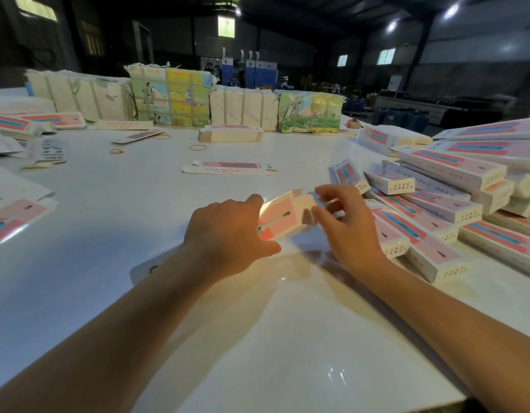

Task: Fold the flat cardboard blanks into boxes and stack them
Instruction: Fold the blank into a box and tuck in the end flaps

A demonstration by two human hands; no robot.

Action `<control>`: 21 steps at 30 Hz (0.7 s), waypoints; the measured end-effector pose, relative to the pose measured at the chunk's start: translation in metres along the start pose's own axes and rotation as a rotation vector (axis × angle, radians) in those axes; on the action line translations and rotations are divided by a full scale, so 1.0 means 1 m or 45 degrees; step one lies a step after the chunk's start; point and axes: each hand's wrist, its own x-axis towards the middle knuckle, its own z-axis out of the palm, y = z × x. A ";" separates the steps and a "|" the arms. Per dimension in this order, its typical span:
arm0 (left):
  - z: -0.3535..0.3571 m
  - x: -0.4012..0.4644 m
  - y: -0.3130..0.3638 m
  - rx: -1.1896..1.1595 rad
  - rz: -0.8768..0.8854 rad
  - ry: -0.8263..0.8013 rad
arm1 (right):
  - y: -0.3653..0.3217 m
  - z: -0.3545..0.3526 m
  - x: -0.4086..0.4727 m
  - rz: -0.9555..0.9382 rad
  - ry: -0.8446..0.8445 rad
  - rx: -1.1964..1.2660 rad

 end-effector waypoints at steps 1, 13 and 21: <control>-0.001 0.001 -0.002 -0.005 -0.006 -0.006 | -0.003 -0.001 -0.002 -0.114 0.031 -0.046; 0.006 0.004 -0.012 0.046 -0.030 -0.156 | -0.003 0.008 0.000 0.195 -0.187 0.251; -0.011 0.010 -0.014 0.294 0.052 -0.049 | 0.004 0.007 0.004 0.167 -0.095 0.376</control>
